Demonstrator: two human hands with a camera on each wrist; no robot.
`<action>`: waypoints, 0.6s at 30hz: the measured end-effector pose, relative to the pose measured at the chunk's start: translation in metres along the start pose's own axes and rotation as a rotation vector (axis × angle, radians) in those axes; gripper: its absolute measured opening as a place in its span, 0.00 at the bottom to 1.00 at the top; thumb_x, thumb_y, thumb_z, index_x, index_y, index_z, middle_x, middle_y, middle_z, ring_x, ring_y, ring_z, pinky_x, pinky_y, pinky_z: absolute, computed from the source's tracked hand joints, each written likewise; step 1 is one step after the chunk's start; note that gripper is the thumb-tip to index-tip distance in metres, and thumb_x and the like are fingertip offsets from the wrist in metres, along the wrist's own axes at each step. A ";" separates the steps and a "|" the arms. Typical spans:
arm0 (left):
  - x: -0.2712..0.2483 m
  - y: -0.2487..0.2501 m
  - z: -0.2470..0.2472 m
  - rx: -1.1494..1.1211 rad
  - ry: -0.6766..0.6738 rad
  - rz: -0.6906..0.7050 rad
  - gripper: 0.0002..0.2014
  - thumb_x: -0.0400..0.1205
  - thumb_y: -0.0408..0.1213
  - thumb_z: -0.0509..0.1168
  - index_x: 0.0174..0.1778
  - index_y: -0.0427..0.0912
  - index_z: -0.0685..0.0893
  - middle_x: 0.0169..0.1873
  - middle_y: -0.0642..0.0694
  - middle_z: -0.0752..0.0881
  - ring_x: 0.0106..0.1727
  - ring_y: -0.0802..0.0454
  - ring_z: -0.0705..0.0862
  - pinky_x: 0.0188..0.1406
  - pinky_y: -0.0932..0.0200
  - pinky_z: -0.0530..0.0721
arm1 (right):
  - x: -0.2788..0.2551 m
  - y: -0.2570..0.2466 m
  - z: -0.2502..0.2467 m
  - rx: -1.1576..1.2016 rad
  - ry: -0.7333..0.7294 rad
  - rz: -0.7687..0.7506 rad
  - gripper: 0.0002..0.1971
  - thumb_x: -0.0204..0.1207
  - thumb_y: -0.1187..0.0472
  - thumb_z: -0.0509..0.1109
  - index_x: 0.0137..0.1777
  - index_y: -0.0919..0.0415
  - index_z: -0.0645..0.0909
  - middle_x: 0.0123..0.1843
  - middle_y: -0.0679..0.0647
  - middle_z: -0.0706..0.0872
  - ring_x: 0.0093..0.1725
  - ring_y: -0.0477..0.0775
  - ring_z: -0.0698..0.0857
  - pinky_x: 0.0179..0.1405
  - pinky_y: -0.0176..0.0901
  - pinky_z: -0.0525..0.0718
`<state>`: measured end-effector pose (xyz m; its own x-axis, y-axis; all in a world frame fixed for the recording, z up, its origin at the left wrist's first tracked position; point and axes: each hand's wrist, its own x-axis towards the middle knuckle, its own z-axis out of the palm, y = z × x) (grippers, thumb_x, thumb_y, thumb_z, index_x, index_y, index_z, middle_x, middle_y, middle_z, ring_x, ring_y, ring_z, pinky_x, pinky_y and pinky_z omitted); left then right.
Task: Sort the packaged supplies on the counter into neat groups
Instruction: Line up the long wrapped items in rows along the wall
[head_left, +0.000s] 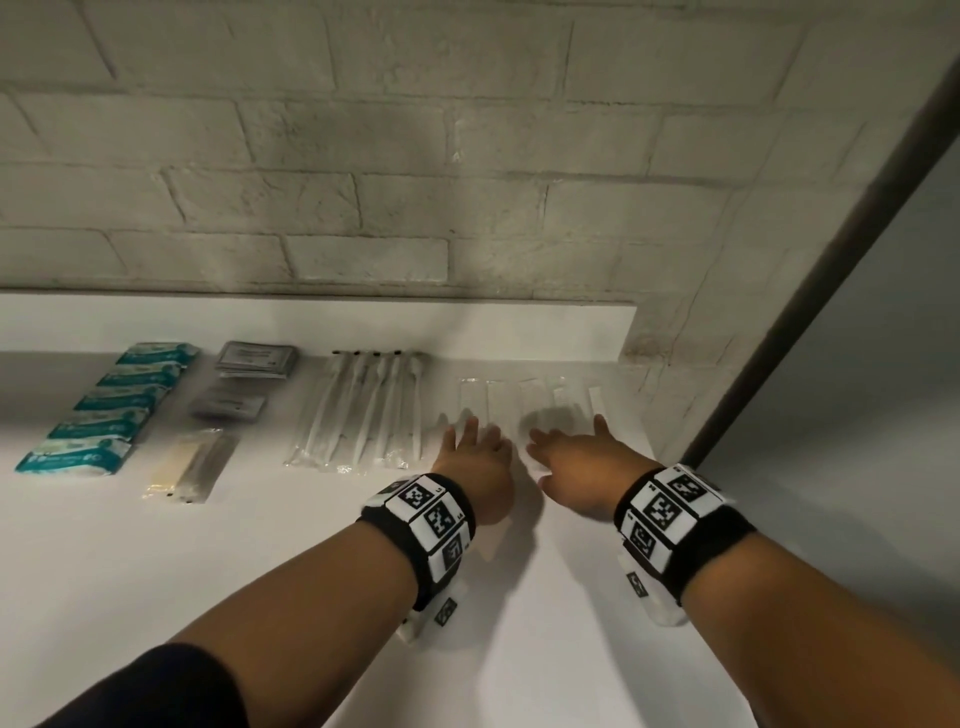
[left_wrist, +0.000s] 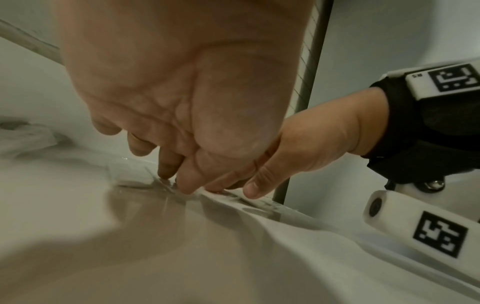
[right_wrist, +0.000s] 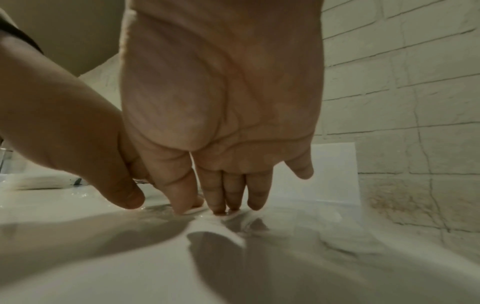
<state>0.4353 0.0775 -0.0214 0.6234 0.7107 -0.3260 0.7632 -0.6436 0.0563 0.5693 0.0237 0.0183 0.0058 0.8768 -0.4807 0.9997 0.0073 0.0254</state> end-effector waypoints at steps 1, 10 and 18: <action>-0.001 0.001 0.000 0.012 -0.004 -0.009 0.33 0.80 0.33 0.54 0.83 0.39 0.54 0.84 0.42 0.51 0.84 0.36 0.39 0.79 0.34 0.36 | -0.001 0.001 0.000 0.011 0.004 -0.010 0.27 0.86 0.54 0.52 0.85 0.51 0.54 0.87 0.48 0.50 0.85 0.52 0.52 0.80 0.71 0.43; 0.006 0.026 -0.007 0.072 -0.046 0.114 0.35 0.81 0.33 0.53 0.85 0.45 0.49 0.85 0.44 0.46 0.84 0.36 0.36 0.80 0.35 0.34 | -0.006 0.020 0.005 0.026 -0.026 0.137 0.26 0.85 0.56 0.51 0.84 0.53 0.58 0.86 0.50 0.54 0.84 0.53 0.56 0.80 0.72 0.44; 0.009 0.042 -0.014 0.086 -0.052 0.107 0.35 0.80 0.33 0.54 0.84 0.43 0.50 0.85 0.44 0.49 0.84 0.36 0.37 0.78 0.33 0.32 | -0.014 0.044 0.011 0.137 0.038 0.241 0.28 0.83 0.59 0.53 0.84 0.56 0.56 0.85 0.55 0.60 0.82 0.58 0.62 0.81 0.69 0.46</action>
<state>0.4754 0.0608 -0.0092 0.6893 0.6224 -0.3708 0.6739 -0.7387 0.0128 0.6138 0.0064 0.0167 0.2458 0.8629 -0.4415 0.9636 -0.2669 0.0147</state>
